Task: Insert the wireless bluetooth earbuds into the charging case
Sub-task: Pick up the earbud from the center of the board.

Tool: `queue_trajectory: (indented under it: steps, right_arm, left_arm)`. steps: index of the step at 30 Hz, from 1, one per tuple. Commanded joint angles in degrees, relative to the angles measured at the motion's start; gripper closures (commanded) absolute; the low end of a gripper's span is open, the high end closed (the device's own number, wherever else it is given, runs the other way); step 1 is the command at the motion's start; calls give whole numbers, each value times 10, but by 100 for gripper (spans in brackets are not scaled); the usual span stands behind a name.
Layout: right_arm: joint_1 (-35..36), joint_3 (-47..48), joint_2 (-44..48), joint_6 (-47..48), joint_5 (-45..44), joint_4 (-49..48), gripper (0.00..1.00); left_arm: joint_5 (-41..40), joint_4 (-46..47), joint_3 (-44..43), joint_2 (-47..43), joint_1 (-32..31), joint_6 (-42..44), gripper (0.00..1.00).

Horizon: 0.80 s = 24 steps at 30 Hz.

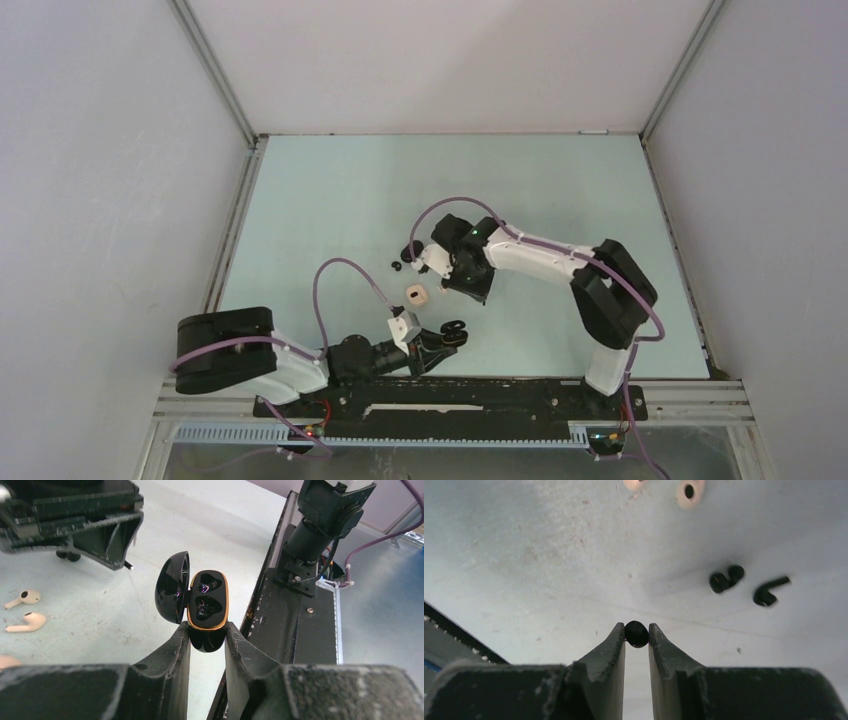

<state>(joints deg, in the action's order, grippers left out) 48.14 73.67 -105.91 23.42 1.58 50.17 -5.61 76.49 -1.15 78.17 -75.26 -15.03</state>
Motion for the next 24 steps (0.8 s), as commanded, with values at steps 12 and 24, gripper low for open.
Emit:
queue_trajectory:
  steps: [12,24]
  right_arm:
    - [-46,113,199,173,-58,106,100]
    - [-52,48,438,210,47,-80,100]
  left_arm:
    - [39,-149,-110,-104,-4,31,100]
    - [-11,-203,-136,-131,-2,44,100]
